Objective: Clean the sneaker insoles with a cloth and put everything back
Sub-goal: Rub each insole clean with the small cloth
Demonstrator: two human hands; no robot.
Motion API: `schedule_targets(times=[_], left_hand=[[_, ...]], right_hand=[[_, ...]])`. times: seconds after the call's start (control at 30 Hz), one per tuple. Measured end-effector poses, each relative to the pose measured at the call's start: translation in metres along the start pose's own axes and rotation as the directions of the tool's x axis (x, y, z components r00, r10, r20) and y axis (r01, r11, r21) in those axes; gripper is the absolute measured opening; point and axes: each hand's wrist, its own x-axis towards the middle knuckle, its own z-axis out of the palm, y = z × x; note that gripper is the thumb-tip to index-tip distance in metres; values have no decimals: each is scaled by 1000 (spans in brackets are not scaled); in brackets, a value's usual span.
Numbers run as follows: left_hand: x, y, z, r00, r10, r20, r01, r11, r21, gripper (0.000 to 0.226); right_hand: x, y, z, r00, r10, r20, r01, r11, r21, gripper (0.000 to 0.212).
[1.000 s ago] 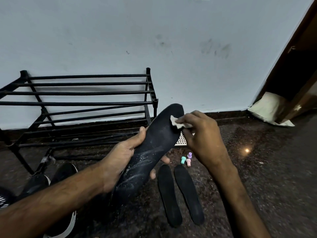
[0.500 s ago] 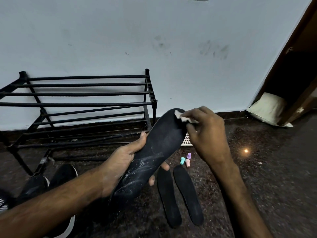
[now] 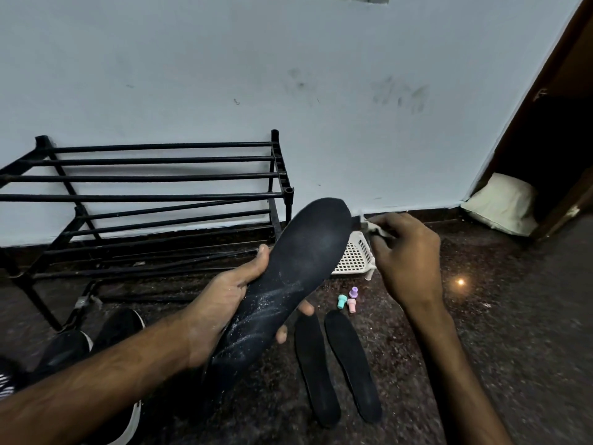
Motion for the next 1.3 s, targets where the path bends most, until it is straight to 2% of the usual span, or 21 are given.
schedule_targets(times=[0.1, 0.2, 0.37, 0.6, 0.73, 0.93, 1.07, 1.1, 1.13, 1.2, 1.23, 1.3], left_hand=[[2, 2, -2, 1000, -2, -31, 1, 1000, -27, 65], [4, 1, -3, 999, -4, -53, 1, 998, -69, 65], [5, 3, 0, 997, -10, -70, 1, 992, -126, 61], [4, 2, 7, 986, 41, -160, -67, 985, -162, 57], [4, 0, 6, 988, 50, -149, -71, 988, -140, 60], [10, -13, -2, 999, 22, -37, -26, 996, -86, 61], [12, -17, 2, 999, -5, -35, -1, 988, -154, 62], [12, -16, 5, 999, -7, -52, -4, 979, -206, 62], [10, -16, 8, 997, -1, -78, -18, 967, -253, 61], [8, -18, 13, 992, 14, -127, -53, 949, -311, 60], [8, -21, 14, 988, 23, -154, -72, 944, -321, 60], [8, -30, 12, 976, 40, -216, -111, 939, -326, 61]], right_hand=[[-5, 2, 4, 965, 233, 118, -258, 924, 282, 9], [-8, -5, 12, 921, 285, 268, -387, 755, 529, 16], [-12, -26, 13, 868, 236, 437, -493, 518, 699, 15], [-12, -32, 16, 842, 335, 423, -531, 377, 759, 18], [-14, -34, 19, 864, 315, 394, -501, 454, 737, 18], [-7, -28, 17, 866, 381, 325, -472, 407, 782, 15], [-6, -22, 19, 865, 421, 274, -464, 462, 756, 19], [-7, -20, 19, 871, 437, 224, -448, 519, 728, 20], [-8, -20, 17, 889, 433, 146, -411, 619, 669, 21], [-12, -24, 10, 940, 340, -13, -289, 820, 494, 23], [-15, -28, 7, 960, 273, -60, -224, 881, 416, 25], [-21, -44, 2, 991, 121, -54, -98, 943, 318, 28]])
